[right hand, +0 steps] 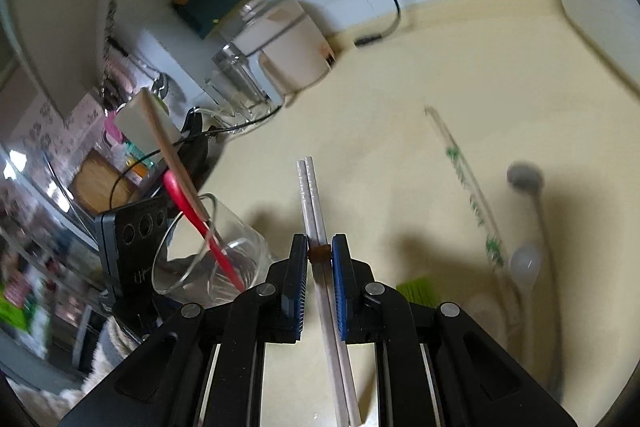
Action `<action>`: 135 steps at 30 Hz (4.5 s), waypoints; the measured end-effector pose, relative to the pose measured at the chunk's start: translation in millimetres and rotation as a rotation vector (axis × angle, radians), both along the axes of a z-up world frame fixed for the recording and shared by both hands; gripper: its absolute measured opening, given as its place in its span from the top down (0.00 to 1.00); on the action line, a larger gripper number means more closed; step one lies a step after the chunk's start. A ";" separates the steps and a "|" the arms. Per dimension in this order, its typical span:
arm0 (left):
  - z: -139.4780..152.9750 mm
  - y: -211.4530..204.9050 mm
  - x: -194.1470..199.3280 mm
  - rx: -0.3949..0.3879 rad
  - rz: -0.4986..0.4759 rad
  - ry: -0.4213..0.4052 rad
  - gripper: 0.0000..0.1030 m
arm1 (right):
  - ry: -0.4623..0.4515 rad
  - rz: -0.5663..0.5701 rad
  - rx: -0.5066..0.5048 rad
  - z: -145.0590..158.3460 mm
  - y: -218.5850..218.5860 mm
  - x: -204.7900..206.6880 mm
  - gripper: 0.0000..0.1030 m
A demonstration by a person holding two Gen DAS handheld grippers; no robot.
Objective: Organize utensils
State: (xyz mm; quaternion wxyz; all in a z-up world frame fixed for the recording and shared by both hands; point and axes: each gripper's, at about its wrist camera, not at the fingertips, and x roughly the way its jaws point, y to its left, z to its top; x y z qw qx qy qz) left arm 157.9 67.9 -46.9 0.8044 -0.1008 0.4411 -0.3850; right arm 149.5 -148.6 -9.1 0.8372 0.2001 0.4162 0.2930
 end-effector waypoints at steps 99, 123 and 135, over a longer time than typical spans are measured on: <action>-1.3 1.4 1.2 -0.003 0.000 0.001 0.09 | -0.380 -0.166 0.080 121.5 -35.9 -62.8 0.88; -1.9 2.8 1.9 -0.003 0.000 0.001 0.09 | -0.405 -0.019 0.065 118.1 42.7 -44.5 0.88; -1.9 2.1 1.8 -0.004 0.000 0.002 0.09 | -0.386 -0.027 0.060 112.5 38.7 -45.0 0.88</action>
